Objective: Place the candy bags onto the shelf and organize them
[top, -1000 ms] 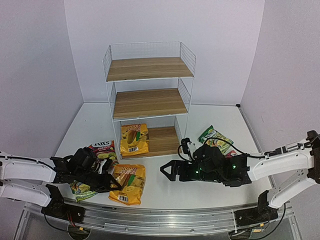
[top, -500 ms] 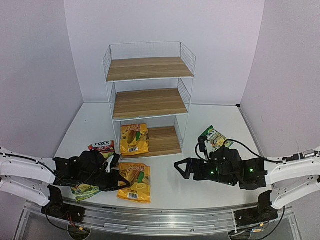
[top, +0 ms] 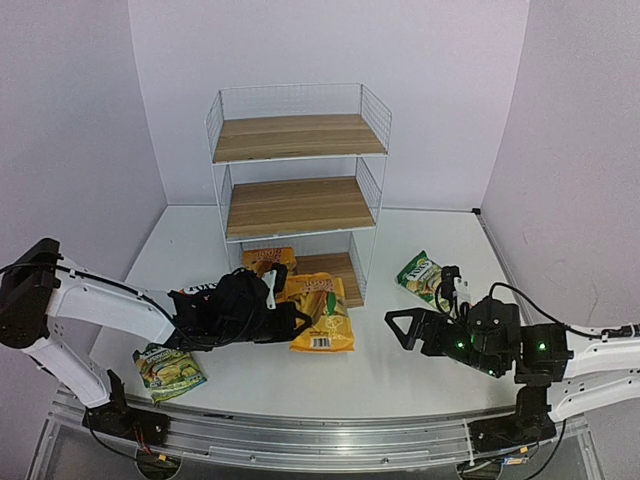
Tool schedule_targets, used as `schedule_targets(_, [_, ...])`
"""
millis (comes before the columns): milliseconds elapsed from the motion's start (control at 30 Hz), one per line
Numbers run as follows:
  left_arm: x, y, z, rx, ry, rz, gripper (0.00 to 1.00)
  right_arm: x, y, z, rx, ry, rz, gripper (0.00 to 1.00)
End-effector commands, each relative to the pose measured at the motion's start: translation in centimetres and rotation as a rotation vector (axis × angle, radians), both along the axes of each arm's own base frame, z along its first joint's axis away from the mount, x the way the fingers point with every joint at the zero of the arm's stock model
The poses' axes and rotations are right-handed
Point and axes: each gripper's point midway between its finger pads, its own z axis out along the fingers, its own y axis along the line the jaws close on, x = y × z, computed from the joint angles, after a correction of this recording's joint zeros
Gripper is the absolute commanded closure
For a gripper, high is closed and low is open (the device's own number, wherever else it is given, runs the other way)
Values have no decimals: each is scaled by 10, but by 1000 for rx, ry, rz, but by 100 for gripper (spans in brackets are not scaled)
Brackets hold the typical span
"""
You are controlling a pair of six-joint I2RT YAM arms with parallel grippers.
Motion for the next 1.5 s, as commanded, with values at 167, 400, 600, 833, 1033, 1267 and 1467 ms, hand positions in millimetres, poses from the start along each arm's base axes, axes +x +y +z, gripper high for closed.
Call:
schedule_targets(167, [52, -39, 74, -116, -313, 97, 100, 5, -17, 5, -26, -54, -53, 6])
schedule_targets(400, [73, -51, 65, -107, -355, 140, 100, 7, -22, 3, -60, -63, -73, 6])
schedule_targets(600, [92, -52, 67, -100, -398, 178, 100, 8, -26, 2, -67, -66, -88, 7])
schedule_targets(833, [104, -42, 65, -47, -437, 218, 100, 10, -35, -1, -85, -66, -124, 7])
schedule_targets(1033, [117, -41, 58, -96, -438, 231, 100, 11, -39, -2, -77, -62, -149, 7])
schedule_targets(1267, [127, -42, 58, -114, -475, 260, 100, 15, -40, -6, -135, -73, -164, 7])
schedule_targets(1467, [133, -43, 52, -108, -510, 262, 100, 16, -40, -10, -149, -69, -172, 7])
